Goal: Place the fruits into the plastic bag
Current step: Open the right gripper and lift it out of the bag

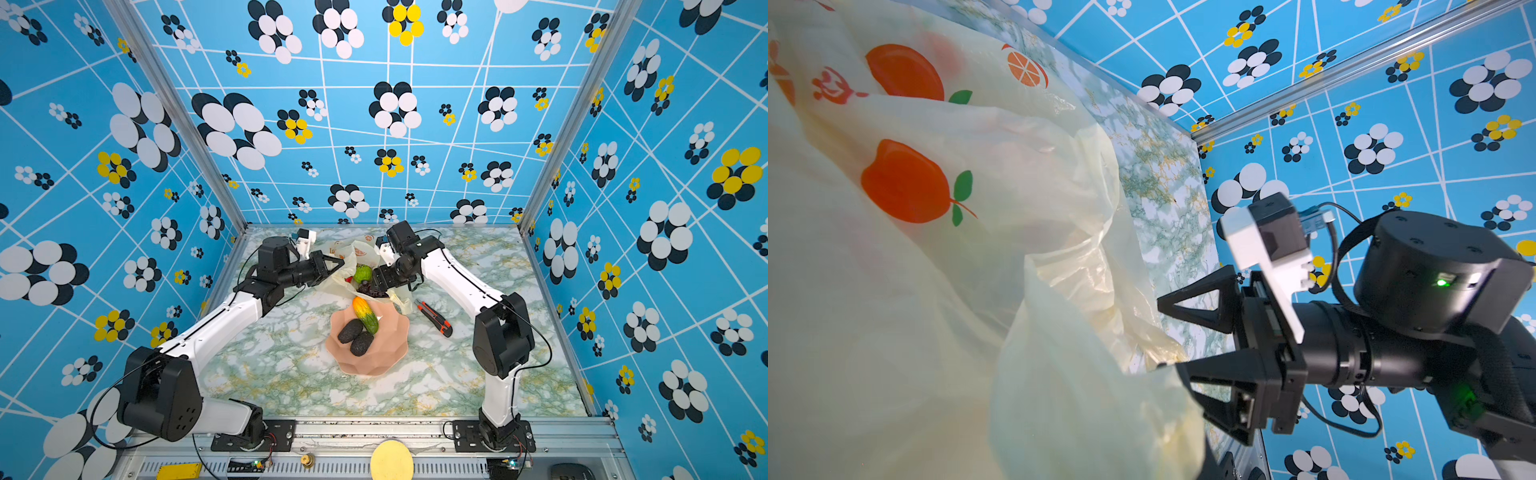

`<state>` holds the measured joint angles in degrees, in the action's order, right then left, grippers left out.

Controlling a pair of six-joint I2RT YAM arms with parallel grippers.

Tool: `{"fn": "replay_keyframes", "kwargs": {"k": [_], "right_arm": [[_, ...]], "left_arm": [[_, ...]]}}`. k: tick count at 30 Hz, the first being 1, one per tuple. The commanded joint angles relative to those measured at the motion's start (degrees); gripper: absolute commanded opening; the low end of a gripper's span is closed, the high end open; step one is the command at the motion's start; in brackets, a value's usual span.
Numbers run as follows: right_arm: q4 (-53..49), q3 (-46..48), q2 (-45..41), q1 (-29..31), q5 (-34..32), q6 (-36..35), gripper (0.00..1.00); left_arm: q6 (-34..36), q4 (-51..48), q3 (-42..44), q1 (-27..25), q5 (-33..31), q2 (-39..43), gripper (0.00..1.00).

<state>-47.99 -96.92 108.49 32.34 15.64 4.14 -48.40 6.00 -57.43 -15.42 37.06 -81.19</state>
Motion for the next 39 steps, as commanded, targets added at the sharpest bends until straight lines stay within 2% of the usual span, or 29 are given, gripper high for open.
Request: {"fn": "replay_keyframes", "kwargs": {"k": [1,3,5,7,9,15,24,30,35,36,39], "right_arm": [[-6.25,-2.72,1.43,0.96,-2.63,-2.23,0.73],[-6.64,-2.91,2.30,0.99,-3.75,-2.21,0.67],[-7.38,-3.71,2.93,1.00,-5.05,-1.94,0.52],[-7.07,-3.97,2.84,0.89,-9.60,-0.70,0.22],[-5.89,-3.45,1.73,0.18,-12.82,0.47,0.00],[-0.36,-2.56,-3.00,-4.80,-18.16,5.70,0.00],[10.76,-2.74,-9.03,-9.71,-18.71,9.56,0.00],[9.34,-1.08,-4.08,-12.91,-13.30,13.11,0.00],[11.51,2.94,-4.82,-14.86,-11.62,15.72,0.00],[11.35,2.90,-5.14,-14.91,-11.47,15.64,0.01],[10.77,2.47,-6.70,-14.94,-10.94,15.12,0.15]], "left_arm": [[1.63,-0.02,0.74,-0.21,-0.42,1.49,0.00],[1.64,-0.11,0.81,-0.09,-0.51,1.55,0.00],[1.64,-0.12,0.74,-0.17,-0.50,1.50,0.00],[1.64,-0.20,0.75,-0.08,-0.55,1.51,0.00],[1.64,-0.28,0.84,-0.13,-0.65,1.62,0.00],[2.00,-0.86,0.96,-0.03,-0.77,2.20,0.00],[2.69,-1.08,2.06,0.23,-1.75,2.96,0.00],[3.15,-0.89,3.35,0.53,-1.72,2.28,0.00],[3.23,-1.08,3.56,0.59,-1.36,2.02,0.00],[3.14,-0.97,3.63,0.57,-1.21,1.96,0.00],[2.92,-0.52,3.74,0.48,-1.29,2.00,0.00]]}}
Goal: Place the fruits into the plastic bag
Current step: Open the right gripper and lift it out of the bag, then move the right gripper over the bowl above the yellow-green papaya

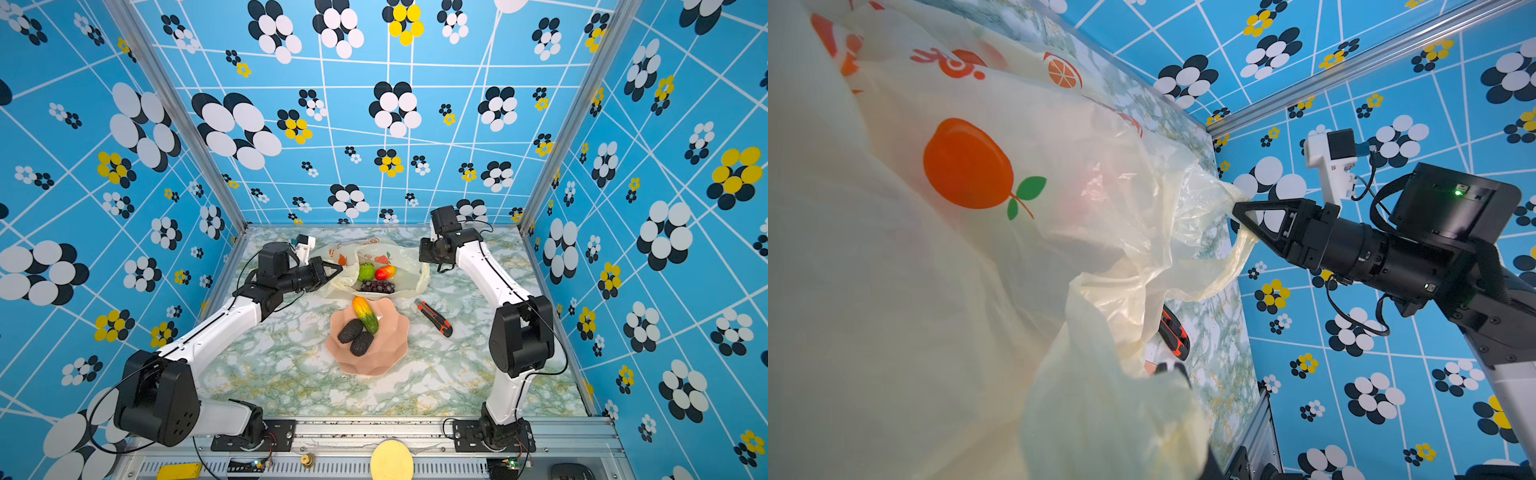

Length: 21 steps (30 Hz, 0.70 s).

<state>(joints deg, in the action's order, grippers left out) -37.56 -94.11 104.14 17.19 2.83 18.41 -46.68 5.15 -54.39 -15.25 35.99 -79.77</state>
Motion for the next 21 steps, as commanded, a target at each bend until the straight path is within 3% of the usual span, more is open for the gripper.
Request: {"fn": "replay_keyframes", "kwargs": {"k": [1,7,13,18,21], "right_arm": [[-0.02,-0.54,-3.00,0.26,1.84,0.80,0.19],[-1.35,0.42,-9.16,0.28,0.94,0.32,0.50],[-0.71,5.41,-18.41,0.30,-0.36,1.59,0.58],[-2.40,6.78,-21.40,2.08,12.47,2.60,0.60],[-5.61,6.71,-19.70,7.54,21.40,-0.54,0.60]], "left_arm": [[1.08,0.54,0.65,0.20,-0.14,0.51,0.00],[0.92,0.99,0.27,-0.48,0.02,0.11,0.00],[1.14,0.30,-0.34,-0.62,0.04,-0.34,0.00],[1.15,0.48,-0.78,-0.92,-0.39,-0.72,0.00],[1.11,0.56,-1.03,-1.10,-0.35,-1.39,0.00]]}}
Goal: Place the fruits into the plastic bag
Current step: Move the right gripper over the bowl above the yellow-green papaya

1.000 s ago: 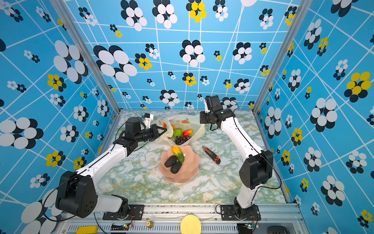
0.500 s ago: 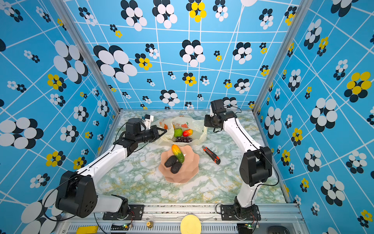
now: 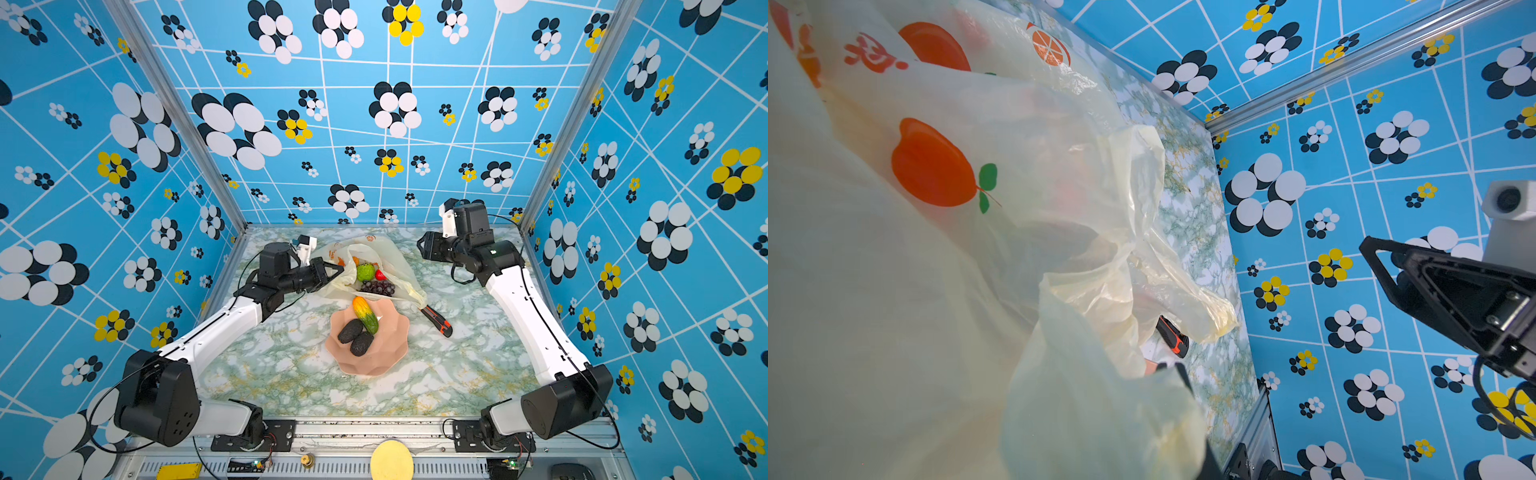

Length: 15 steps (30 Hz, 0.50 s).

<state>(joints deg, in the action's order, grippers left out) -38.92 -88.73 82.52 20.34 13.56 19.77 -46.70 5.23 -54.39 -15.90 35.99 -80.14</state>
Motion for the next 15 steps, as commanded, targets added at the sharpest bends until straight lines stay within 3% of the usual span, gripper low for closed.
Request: {"fn": "replay_keyframes", "kwargs": {"k": [1,5,15], "right_arm": [[-5.77,1.51,2.73,7.27,10.67,-4.02,0.60],[-6.93,4.93,6.62,15.65,7.28,-8.76,0.58],[1.47,9.83,15.57,21.83,0.50,-11.77,0.51]], "left_arm": [[1.08,0.48,-1.22,-0.60,-0.27,-1.31,0.00],[0.89,0.92,-2.10,-1.15,-0.06,-2.52,0.00],[1.21,0.13,-2.13,-1.87,-0.64,-1.76,0.00]]}}
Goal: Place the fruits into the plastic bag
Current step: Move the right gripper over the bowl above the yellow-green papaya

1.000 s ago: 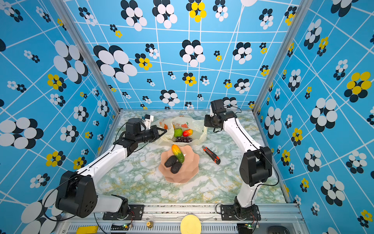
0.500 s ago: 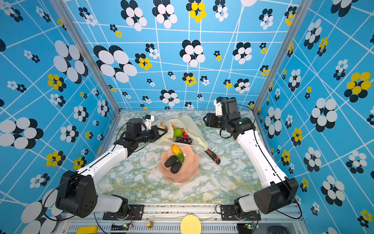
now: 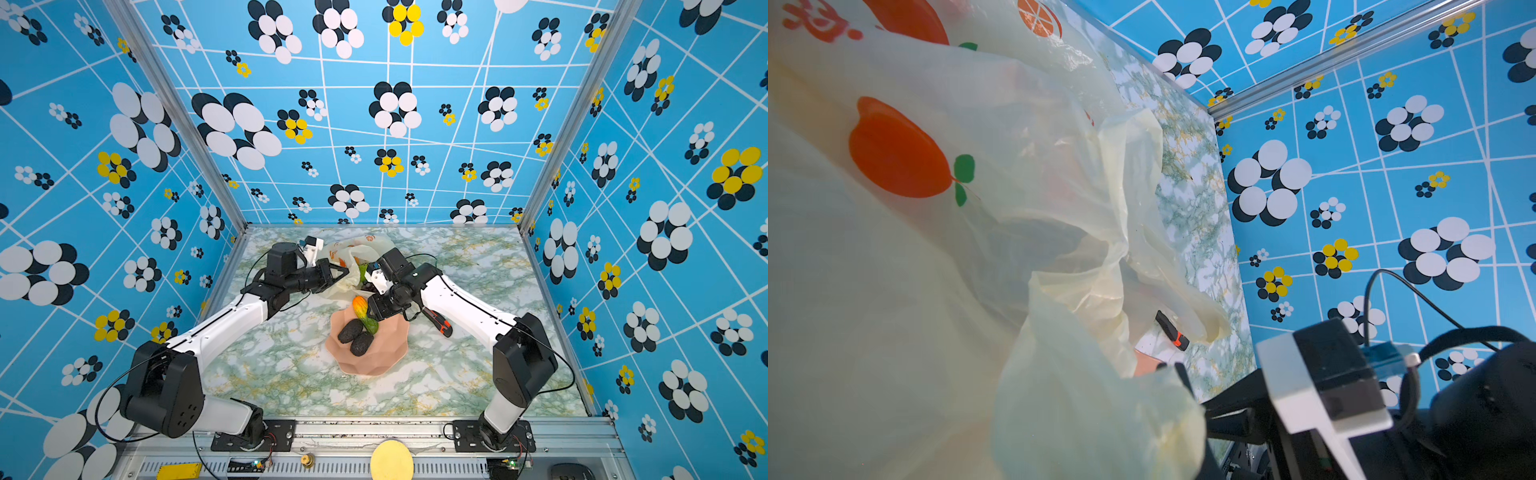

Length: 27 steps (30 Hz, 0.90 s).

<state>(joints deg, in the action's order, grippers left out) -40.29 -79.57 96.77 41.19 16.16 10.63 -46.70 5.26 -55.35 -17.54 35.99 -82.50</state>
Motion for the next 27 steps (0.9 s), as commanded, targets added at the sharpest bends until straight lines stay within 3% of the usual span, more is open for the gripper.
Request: {"fn": "replay_keyframes", "kwargs": {"k": [1,11,27], "right_arm": [[3.54,0.90,2.16,1.16,-2.18,-2.84,0.51],[5.73,-1.96,9.95,1.59,-3.28,-4.36,0.53],[7.31,-3.53,15.09,1.96,-6.27,-3.52,0.60]], "left_arm": [[1.34,0.03,-1.00,-0.26,-0.77,0.80,0.00],[1.40,-0.24,-0.50,-0.16,-0.93,1.09,0.00],[1.52,-0.33,0.02,0.02,-1.03,1.90,0.00]]}}
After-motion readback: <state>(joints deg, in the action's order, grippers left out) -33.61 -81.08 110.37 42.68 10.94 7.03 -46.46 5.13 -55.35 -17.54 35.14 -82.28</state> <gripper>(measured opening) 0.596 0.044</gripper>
